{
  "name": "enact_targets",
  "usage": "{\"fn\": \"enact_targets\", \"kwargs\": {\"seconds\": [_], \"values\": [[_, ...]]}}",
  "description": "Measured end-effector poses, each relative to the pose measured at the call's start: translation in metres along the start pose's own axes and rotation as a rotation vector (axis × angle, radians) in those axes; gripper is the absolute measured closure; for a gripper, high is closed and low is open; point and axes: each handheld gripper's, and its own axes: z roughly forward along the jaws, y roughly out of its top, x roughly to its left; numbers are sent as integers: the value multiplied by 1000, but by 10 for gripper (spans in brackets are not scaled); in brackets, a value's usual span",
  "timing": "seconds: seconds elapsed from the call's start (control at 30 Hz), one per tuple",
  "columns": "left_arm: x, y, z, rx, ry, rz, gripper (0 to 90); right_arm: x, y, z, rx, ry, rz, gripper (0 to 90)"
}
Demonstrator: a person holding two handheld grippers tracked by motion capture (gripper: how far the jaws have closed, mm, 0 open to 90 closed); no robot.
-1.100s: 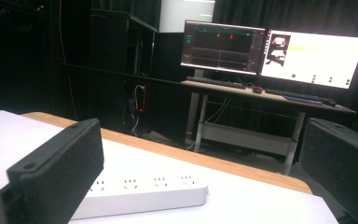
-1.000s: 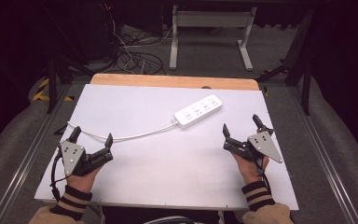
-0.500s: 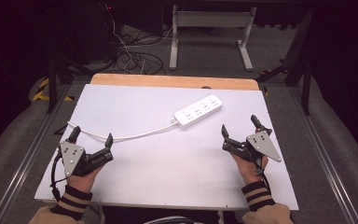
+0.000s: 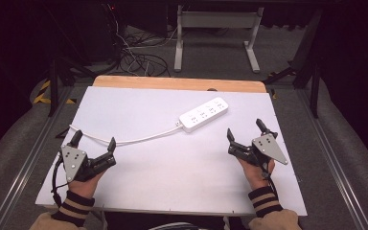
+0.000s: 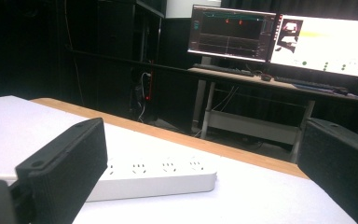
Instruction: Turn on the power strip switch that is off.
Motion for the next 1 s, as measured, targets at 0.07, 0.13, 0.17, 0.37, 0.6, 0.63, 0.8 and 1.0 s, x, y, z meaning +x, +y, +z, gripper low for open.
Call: {"fn": "enact_targets", "kwargs": {"seconds": [0.07,0.13,0.17,0.37,0.6,0.63,0.8,1.0], "values": [[0,0,0,1,1,1,3,0,0,0,0,0,-7,25],[-1,0,1,3,-3,4,3,0,0,0,2,1,-1,25],[-1,0,1,2,-2,5,3,-1,0,0,2,0,0,25],[0,0,0,2,1,1,4,0,-1,1,11,0,5,29],[0,0,0,3,0,4,4,0,-1,1,19,2,-3,34],[0,0,1,4,0,3,4,0,-1,1,21,1,-1,34],[-1,0,1,5,-2,4,4,0,-2,2,27,-3,-4,42],[0,0,1,3,1,2,4,1,-2,3,38,-4,-7,51]]}}
